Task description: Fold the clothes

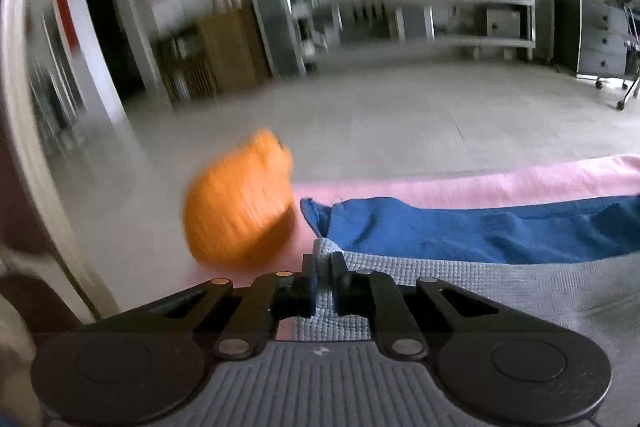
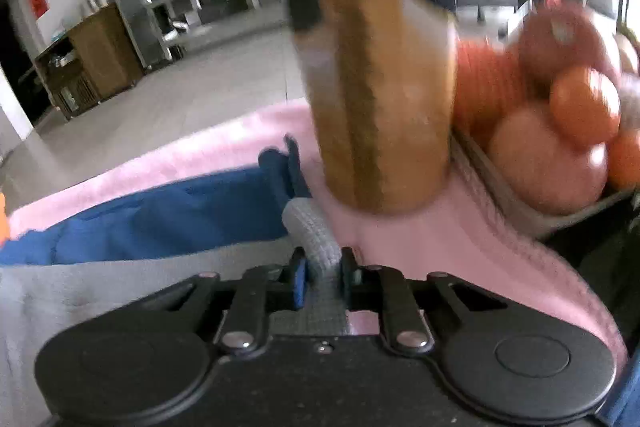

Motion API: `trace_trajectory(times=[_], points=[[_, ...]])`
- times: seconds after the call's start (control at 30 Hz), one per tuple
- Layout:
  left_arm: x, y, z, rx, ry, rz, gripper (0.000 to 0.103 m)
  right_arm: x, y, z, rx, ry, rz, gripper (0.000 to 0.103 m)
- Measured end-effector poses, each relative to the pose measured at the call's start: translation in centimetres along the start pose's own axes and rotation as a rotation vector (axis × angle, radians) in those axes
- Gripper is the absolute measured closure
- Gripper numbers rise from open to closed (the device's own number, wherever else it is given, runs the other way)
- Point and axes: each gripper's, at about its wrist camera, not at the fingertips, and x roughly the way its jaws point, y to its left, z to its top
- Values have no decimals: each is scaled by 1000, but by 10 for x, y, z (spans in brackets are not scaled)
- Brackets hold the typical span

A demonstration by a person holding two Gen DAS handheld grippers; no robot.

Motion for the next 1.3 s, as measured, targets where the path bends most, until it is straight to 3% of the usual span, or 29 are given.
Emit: trace_trajectory(times=[0.07,0.13,0.2,0.23,0.27,0.3,0.33,0.47,0.6,0.77,0.87,0.93,0.97,1.0,1.07,1.13,1.2,1.3], points=[[7,-7,-6,57,-9,43,93,-11,14,0,-65,-70,-23,88],[27,-13,-16,86,62,103,96,-11,27,-3,-143,-95,-77,88],[55,-16,-27,110,187,221,91,6,25,-8,-138,-29,-96,87],[54,-12,-29,91,195,242,89,11,20,-8,-109,-9,-107,84],[52,-7,-30,70,198,259,79,16,15,-8,-77,11,-118,70],[42,0,-30,55,208,240,77,13,11,-5,-52,34,-111,59],[30,7,-29,41,219,218,77,8,6,-1,-28,58,-103,57],[-43,32,-25,18,198,166,72,-31,-6,10,19,88,-46,57],[-135,61,-34,-76,216,63,72,-112,-10,16,93,82,48,51],[-220,81,-91,-143,206,-55,70,-233,-22,3,142,14,207,36],[-226,79,-142,-240,322,-88,73,-284,-25,-24,174,1,275,30],[-231,66,-156,-202,347,-80,73,-294,-32,-60,223,28,289,31],[-234,59,-163,-181,358,-76,73,-289,-37,-81,247,70,276,42],[-237,52,-170,-160,369,-72,73,-283,-43,-103,270,116,261,64],[-243,37,-172,-101,328,-63,73,-270,-47,-120,278,227,220,78],[-241,30,-173,-98,322,-91,71,-262,-47,-124,278,275,228,78],[-238,21,-175,-89,317,-90,70,-266,-41,-120,208,228,188,76],[-227,15,-177,-37,275,57,72,-263,-31,-119,141,226,131,75]])
